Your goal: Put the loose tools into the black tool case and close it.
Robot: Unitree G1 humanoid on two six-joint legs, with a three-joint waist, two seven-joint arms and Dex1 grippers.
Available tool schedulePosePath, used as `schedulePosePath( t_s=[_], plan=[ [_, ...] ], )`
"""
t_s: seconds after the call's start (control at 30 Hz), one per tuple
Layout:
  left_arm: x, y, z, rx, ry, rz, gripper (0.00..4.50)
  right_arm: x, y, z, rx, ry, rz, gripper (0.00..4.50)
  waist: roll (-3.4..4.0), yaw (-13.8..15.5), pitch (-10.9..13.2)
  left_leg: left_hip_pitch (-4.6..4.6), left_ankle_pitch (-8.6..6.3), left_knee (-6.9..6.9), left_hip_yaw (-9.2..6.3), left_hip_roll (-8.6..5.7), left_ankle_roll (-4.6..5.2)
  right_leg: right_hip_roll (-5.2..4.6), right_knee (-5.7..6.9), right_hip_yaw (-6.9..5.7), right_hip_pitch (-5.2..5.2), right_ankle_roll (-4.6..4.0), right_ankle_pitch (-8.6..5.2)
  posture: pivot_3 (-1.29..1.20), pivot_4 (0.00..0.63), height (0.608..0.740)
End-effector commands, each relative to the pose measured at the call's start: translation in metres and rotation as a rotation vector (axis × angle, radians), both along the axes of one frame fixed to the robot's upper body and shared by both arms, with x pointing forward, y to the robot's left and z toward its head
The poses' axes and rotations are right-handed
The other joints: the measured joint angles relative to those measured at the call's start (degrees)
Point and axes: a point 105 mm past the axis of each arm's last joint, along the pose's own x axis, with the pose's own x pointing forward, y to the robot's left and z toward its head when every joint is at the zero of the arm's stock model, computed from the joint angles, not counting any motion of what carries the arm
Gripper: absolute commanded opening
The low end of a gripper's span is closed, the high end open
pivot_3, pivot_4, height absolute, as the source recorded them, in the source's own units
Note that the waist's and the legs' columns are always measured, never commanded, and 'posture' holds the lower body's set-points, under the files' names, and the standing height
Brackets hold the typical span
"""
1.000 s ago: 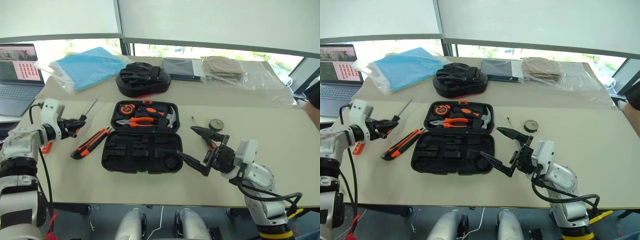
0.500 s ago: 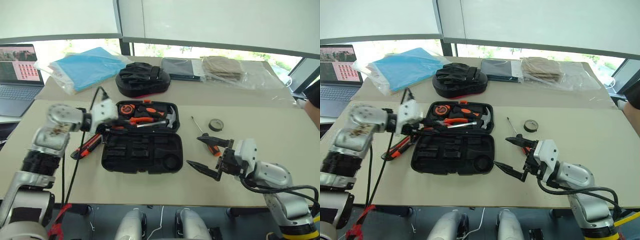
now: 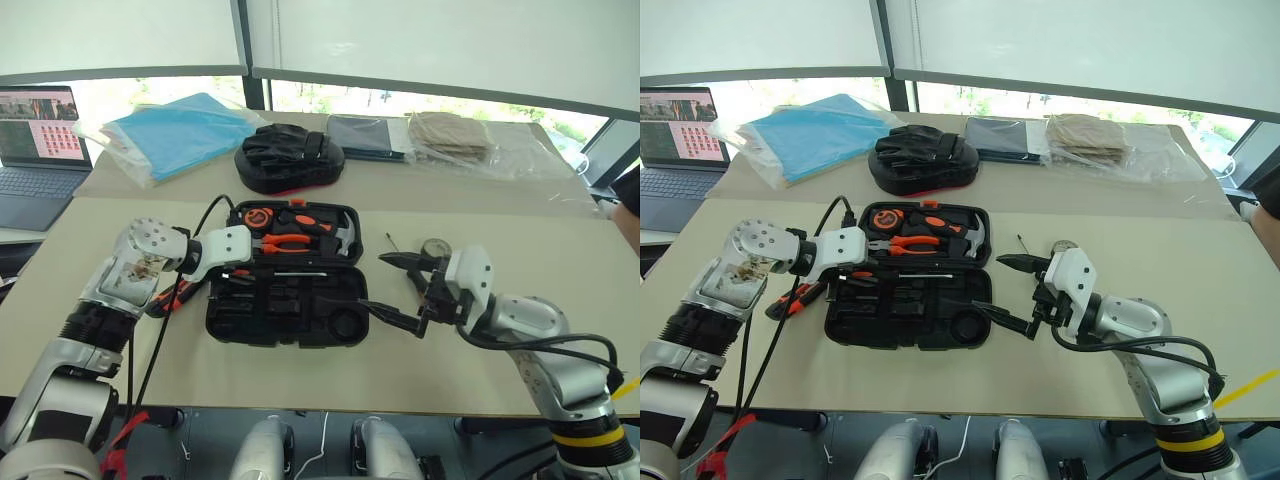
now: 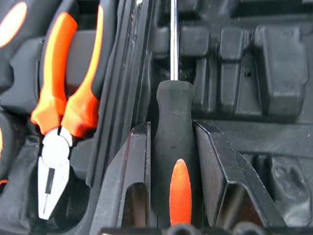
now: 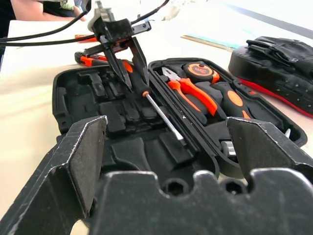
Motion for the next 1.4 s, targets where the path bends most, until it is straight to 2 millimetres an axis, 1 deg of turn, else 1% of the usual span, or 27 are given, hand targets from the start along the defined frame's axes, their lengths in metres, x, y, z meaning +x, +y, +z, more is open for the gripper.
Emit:
schedulePosePath(
  t_s=[0.03, 0.27, 0.33, 0.43, 0.53, 0.63, 0.7, 0.77, 0.8, 0.87, 0.97, 1.0, 1.03, 1.07, 1.4],
  plan=[
    [0.001, -0.003, -0.003, 0.027, -0.021, -0.036, 0.85, 0.0, -0.001, 0.004, -0.004, -0.016, 0.005, 4.5, 0.0, -0.01, 0.0, 0.0, 0.0, 0.0, 0.01, 0.0, 0.0, 0.0, 0.0, 0.0, 0.0, 0.0, 0.0, 0.0, 0.15, 0.74],
    [0.01, -0.008, -0.013, 0.053, -0.05, -0.049, 0.85, -0.001, 0.0, 0.002, -0.003, -0.006, 0.012, 4.5, 0.01, 0.68, -0.01, 0.07, 0.0, 0.1, 0.01, 0.0, 0.01, -0.01, 0.06, -0.01, 0.09, 0.06, -0.02, 0.0, 0.15, 0.74],
    [0.01, -0.02, -0.003, -0.032, -0.074, -0.074, 1.85, -0.003, 0.002, 0.002, 0.004, -0.001, 0.021, 4.5, 0.01, 1.02, -0.01, 0.09, 0.0, 0.16, 0.01, 0.0, 0.01, -0.02, 0.08, -0.01, 0.11, 0.09, -0.02, 0.0, 0.15, 0.74],
    [0.011, -0.026, 0.015, -0.096, -0.17, -0.105, 2.56, -0.007, 0.004, 0.001, 0.015, 0.012, 0.037, 4.5, 0.07, 1.7, -0.03, 0.06, 0.06, 0.27, 0.0, -0.03, 0.12, -0.14, 0.1, -0.04, 0.14, 0.16, -0.03, 0.0, 0.15, 0.74],
    [0.007, -0.027, 0.034, -0.182, -0.194, -0.115, 3.56, -0.012, 0.005, 0.0, 0.025, 0.027, 0.049, 4.5, 0.07, 1.58, -0.03, -0.32, 0.0, 0.61, -0.06, 0.01, 0.24, -0.13, 0.13, -0.12, -0.02, 0.15, 0.06, 0.0, 0.15, 0.74],
    [0.006, -0.023, 0.046, -0.248, -0.202, -0.083, 3.56, -0.015, 0.004, 0.0, 0.05, 0.046, 0.055, 4.5, 0.07, 1.25, -0.02, -0.45, -0.08, 0.74, -0.07, -0.02, 0.37, -0.18, 0.1, -0.1, -0.08, 0.07, 0.23, 0.0, 0.15, 0.74],
    [0.008, -0.017, 0.043, -0.26, -0.201, -0.054, 3.56, -0.016, 0.003, -0.001, 0.058, 0.052, 0.054, 4.5, 0.07, 1.14, -0.02, -0.44, -0.1, 0.74, -0.03, -0.04, 0.42, -0.18, 0.08, -0.05, -0.07, 0.1, 0.24, 0.0, 0.15, 0.74],
    [0.009, -0.015, 0.038, -0.305, -0.172, -0.022, 3.04, -0.016, 0.003, -0.001, 0.068, 0.055, 0.048, 4.5, 0.07, 1.11, -0.02, -0.43, -0.11, 0.73, -0.03, -0.03, 0.42, -0.16, 0.08, -0.06, -0.07, 0.11, 0.23, 0.0, 0.15, 0.74],
    [0.01, -0.016, 0.036, -0.343, -0.15, -0.003, 2.85, -0.015, 0.003, -0.001, 0.073, 0.055, 0.045, 4.5, 0.07, 1.04, -0.02, -0.43, -0.11, 0.73, -0.02, -0.03, 0.42, -0.15, 0.08, -0.06, -0.07, 0.11, 0.23, 0.0, 0.15, 0.74],
    [0.01, -0.019, 0.031, -0.389, -0.116, 0.015, 2.03, -0.013, 0.003, -0.001, 0.09, 0.055, 0.034, 4.5, 0.07, 0.87, -0.02, -0.41, -0.11, 0.73, -0.01, -0.03, 0.42, -0.14, 0.09, -0.06, -0.07, 0.18, 0.18, 0.0, 0.15, 0.74],
    [0.013, -0.02, 0.022, -0.403, -0.091, 0.054, 1.04, -0.011, 0.001, -0.001, 0.1, 0.056, 0.021, 4.5, 0.06, 0.79, -0.02, -0.42, -0.11, 0.74, -0.01, -0.03, 0.42, -0.14, 0.09, -0.07, -0.05, 0.24, 0.16, 0.0, 0.15, 0.74],
    [0.014, -0.021, 0.018, -0.406, -0.085, 0.063, 0.66, -0.01, -0.001, -0.001, 0.103, 0.056, 0.013, 4.5, 0.06, 0.76, -0.02, -0.42, -0.11, 0.74, -0.01, -0.04, 0.42, -0.14, 0.09, -0.06, -0.05, 0.25, 0.16, 0.0, 0.15, 0.74],
    [0.013, -0.021, 0.014, -0.404, -0.07, 0.065, 0.19, -0.009, -0.003, -0.002, 0.104, 0.057, 0.008, 4.5, 0.06, 0.74, -0.02, -0.42, -0.11, 0.74, -0.01, -0.04, 0.42, -0.15, 0.08, -0.06, -0.05, 0.24, 0.17, 0.0, 0.15, 0.74],
    [0.012, -0.022, 0.01, -0.4, -0.056, 0.064, 0.02, -0.008, -0.004, -0.002, 0.103, 0.057, 0.004, 4.5, 0.06, 0.7, -0.02, -0.42, -0.11, 0.74, -0.01, -0.04, 0.42, -0.15, 0.08, -0.06, -0.04, 0.24, 0.17, 0.0, 0.15, 0.74],
    [0.005, -0.026, -0.02, -0.36, 0.007, 0.104, 0.02, -0.008, -0.006, -0.005, 0.11, 0.065, -0.011, 4.5, 0.07, 0.3, -0.02, -0.38, -0.11, 0.72, -0.01, -0.03, 0.42, -0.16, 0.07, -0.05, -0.02, 0.14, 0.23, 0.0, 0.15, 0.74]
  ],
)
